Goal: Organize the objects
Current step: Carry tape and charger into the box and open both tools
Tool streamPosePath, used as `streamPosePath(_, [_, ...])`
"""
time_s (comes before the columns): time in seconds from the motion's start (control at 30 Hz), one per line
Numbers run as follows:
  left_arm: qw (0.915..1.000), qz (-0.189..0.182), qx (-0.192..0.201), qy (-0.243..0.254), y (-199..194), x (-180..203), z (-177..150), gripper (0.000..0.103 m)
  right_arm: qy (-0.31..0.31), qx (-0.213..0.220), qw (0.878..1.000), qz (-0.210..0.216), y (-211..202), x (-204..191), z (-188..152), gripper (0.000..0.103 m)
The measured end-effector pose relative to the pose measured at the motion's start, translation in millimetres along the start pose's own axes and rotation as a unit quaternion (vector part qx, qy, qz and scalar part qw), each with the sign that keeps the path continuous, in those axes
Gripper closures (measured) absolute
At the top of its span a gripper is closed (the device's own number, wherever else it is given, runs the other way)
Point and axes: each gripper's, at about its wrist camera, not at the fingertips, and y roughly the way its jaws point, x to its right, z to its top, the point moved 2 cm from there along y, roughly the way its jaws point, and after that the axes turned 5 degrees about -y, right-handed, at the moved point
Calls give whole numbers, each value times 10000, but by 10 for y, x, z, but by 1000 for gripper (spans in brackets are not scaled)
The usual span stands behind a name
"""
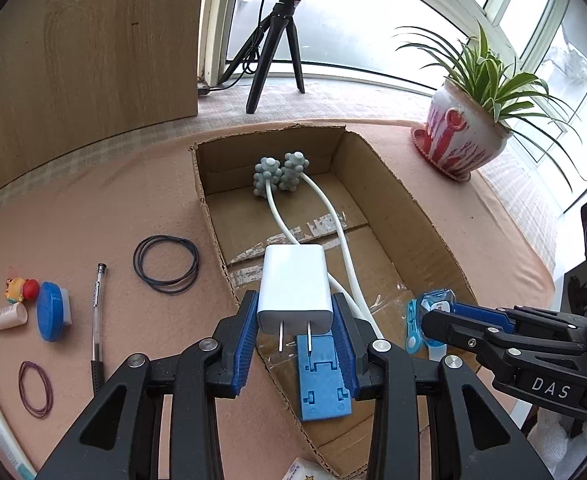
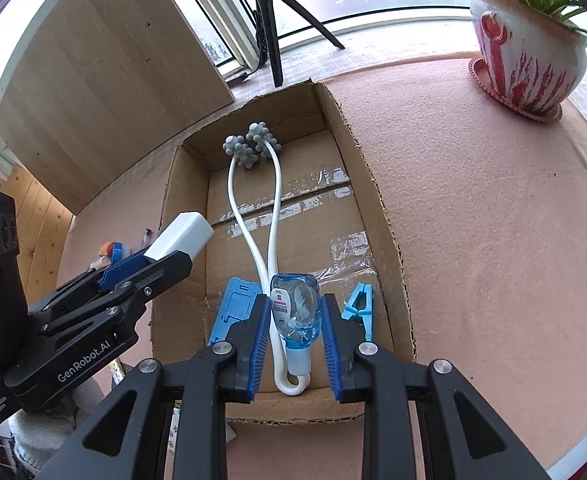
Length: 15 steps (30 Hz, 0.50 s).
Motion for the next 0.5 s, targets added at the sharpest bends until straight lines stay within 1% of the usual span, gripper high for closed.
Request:
streamPosePath(0.07, [10000,-4,5,-17,15,4,5,62,-3,19,10000,11,5,4,-1,78])
streamPosePath(0.1, [10000,-30,-7,-37,16,7,4,56,-16,16,10000,-12,-1,-1,-13,71])
streamPosePath(0.13, [10000,-76,4,-48,8,15,4,52,-20,31,10000,-41,-6,-3,-13,62])
streamPosePath(0.17, [10000,-83,31,-46,-5,22,6,52,-25,69,10000,-62,-17,-10,-14,59])
streamPosePath(0.23, [10000,-36,78,-32,-40,33,7,51,-56,87,9999,-88,-28,-30,-10,58])
streamPosePath(0.5, [9998,-119,93,-100,-192,-33,-33,51,-78,52,10000,-21,-45,-116,-17,58])
